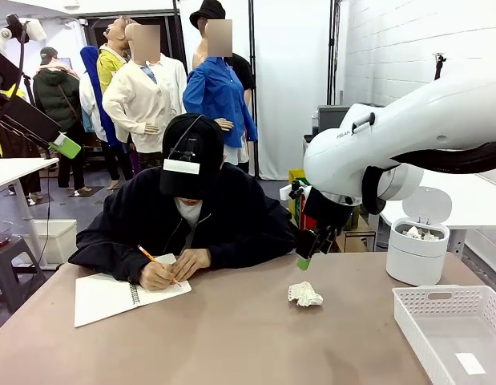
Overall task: Sort the paper based on its condition.
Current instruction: If a person hands you a paper, place it in the Organizing basket , and if it's crumpled, put it in the Trash can.
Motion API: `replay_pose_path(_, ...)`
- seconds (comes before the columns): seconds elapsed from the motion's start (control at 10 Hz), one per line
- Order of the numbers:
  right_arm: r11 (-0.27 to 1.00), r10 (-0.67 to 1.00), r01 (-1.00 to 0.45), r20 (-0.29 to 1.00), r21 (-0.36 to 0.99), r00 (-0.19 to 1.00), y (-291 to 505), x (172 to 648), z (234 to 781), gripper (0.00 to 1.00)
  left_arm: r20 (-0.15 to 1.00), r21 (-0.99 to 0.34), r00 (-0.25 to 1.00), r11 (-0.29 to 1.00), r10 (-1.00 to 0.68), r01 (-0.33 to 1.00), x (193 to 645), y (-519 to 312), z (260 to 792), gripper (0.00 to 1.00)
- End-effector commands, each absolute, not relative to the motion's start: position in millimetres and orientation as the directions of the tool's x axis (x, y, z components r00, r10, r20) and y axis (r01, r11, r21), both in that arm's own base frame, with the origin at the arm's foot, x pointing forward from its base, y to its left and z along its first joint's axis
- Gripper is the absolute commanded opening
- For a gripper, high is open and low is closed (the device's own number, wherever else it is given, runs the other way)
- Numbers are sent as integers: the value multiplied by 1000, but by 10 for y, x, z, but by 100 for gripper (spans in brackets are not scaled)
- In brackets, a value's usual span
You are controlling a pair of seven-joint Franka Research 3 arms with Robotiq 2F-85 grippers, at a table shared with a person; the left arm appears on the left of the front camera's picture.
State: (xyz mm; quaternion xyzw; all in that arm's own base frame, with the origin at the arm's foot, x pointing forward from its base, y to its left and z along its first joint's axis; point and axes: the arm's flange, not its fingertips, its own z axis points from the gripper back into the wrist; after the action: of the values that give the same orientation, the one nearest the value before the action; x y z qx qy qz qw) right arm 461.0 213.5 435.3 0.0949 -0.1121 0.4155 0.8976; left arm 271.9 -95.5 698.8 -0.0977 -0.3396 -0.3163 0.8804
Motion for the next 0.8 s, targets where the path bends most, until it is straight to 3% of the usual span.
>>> replay_pose_path(0.0,632,729,-772,283,74,624,2142,4614,4364,100,660,44,570,782,-490,622,2719,-951,6991,100)
replay_pose_path(0.3,651,728,-751,190,112,659,2100,5184,3657,100,660,44,570,782,-490,622,2719,-951,6991,100)
replay_pose_path(0.7,649,738,-748,124,141,664,2164,5293,3256,100,660,44,570,782,-490,622,2719,-951,6991,100)
